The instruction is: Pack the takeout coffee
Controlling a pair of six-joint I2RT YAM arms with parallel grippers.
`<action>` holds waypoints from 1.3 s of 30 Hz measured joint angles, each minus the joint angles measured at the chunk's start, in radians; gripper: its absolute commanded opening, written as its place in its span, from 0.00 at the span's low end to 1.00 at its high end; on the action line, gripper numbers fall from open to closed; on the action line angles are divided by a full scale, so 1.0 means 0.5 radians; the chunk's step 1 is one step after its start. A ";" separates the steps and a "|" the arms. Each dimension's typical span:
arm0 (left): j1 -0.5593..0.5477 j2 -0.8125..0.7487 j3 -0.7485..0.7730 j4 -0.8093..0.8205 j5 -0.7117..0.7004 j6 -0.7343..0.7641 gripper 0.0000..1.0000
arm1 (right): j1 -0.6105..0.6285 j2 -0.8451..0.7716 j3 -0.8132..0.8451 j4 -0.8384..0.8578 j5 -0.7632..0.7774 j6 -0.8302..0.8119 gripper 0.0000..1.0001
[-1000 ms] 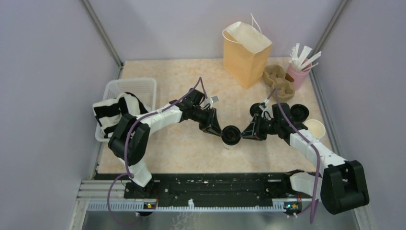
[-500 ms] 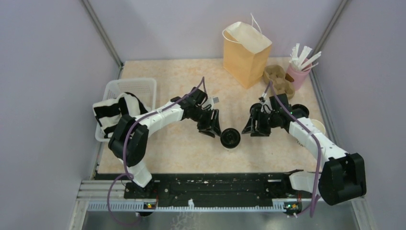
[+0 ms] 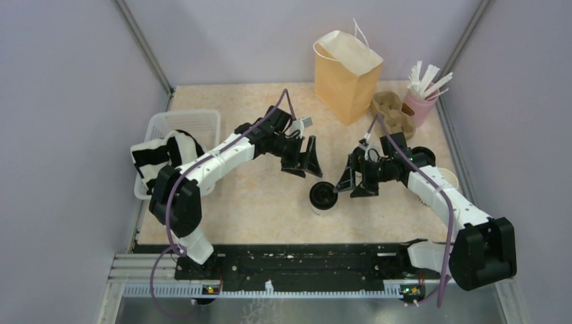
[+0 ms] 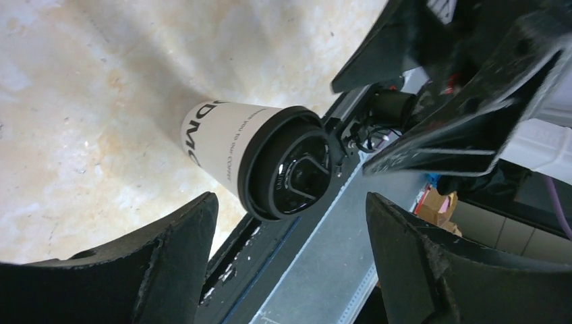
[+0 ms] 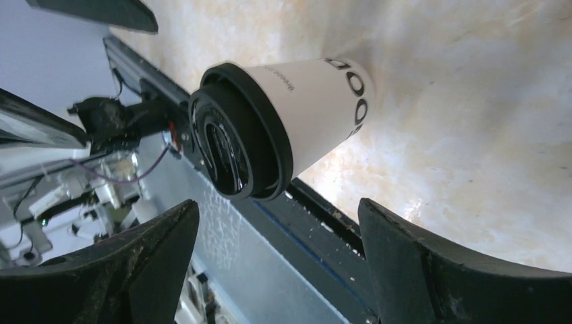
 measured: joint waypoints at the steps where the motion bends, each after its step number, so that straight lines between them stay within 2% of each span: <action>1: 0.000 0.002 0.009 0.019 0.022 -0.003 0.87 | 0.010 -0.002 -0.030 0.029 -0.050 0.010 0.91; 7: -0.001 0.143 0.027 0.085 0.145 0.007 0.81 | 0.159 -0.021 -0.282 0.301 -0.273 0.185 0.95; 12: 0.000 0.272 0.011 0.104 0.195 0.038 0.81 | 0.205 -0.021 -0.450 0.544 -0.354 0.352 0.96; 22: 0.000 0.320 -0.072 0.204 0.237 0.051 0.75 | 0.228 0.050 -0.495 0.804 -0.401 0.462 0.95; 26: 0.000 0.323 -0.114 0.241 0.256 0.054 0.74 | 0.228 0.080 -0.500 0.872 -0.400 0.482 0.94; 32: 0.002 0.323 -0.162 0.314 0.301 0.054 0.73 | 0.228 0.121 -0.620 0.989 -0.412 0.503 0.86; 39: 0.005 0.321 -0.223 0.397 0.381 0.037 0.72 | 0.228 0.125 -0.777 1.278 -0.514 0.554 0.82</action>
